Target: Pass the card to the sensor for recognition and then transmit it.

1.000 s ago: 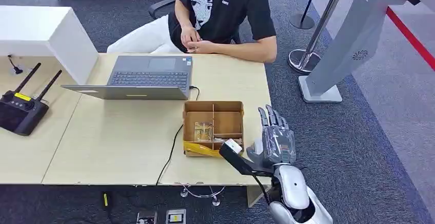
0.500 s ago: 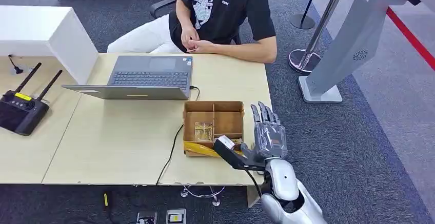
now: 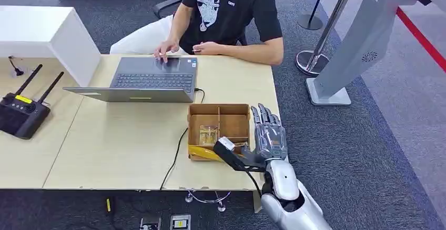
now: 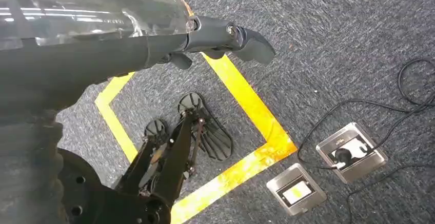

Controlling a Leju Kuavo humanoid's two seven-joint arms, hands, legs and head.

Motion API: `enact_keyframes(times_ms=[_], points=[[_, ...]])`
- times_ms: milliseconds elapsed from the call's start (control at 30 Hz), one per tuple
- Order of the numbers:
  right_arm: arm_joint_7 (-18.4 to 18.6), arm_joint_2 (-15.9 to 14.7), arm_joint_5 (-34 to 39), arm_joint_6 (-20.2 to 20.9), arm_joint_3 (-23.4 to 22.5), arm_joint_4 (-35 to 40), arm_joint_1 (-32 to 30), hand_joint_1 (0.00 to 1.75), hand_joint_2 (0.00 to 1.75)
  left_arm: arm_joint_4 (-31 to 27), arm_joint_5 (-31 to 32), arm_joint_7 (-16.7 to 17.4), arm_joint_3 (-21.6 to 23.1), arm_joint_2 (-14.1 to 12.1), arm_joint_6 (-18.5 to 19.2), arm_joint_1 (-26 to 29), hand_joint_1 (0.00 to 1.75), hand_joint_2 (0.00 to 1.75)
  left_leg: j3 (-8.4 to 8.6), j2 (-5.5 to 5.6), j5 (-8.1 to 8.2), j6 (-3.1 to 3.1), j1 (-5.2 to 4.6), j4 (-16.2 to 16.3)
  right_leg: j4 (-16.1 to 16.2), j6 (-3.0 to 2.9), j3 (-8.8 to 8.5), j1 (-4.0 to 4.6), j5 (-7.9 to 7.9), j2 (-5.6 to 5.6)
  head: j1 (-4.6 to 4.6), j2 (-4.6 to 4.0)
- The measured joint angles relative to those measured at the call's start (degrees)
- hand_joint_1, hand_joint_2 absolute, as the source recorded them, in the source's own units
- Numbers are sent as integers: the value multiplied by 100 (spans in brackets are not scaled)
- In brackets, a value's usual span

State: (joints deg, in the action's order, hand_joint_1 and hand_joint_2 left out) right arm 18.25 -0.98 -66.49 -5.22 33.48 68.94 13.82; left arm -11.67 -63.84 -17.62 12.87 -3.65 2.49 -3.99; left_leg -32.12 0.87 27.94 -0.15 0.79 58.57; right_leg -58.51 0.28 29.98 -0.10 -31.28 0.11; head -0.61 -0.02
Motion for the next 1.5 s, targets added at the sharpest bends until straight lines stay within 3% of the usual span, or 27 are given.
enact_keyframes(times_ms=[1500], points=[[-404, 507, 177, -151, 352, -1010, 405, 0, 175, 0, -258, 0, -162, 83, -280, 1, 0, 175, 0, -1, 0, 0, 0, 0, 0, 0, 1, 0, 0, 0, 0, 0]])
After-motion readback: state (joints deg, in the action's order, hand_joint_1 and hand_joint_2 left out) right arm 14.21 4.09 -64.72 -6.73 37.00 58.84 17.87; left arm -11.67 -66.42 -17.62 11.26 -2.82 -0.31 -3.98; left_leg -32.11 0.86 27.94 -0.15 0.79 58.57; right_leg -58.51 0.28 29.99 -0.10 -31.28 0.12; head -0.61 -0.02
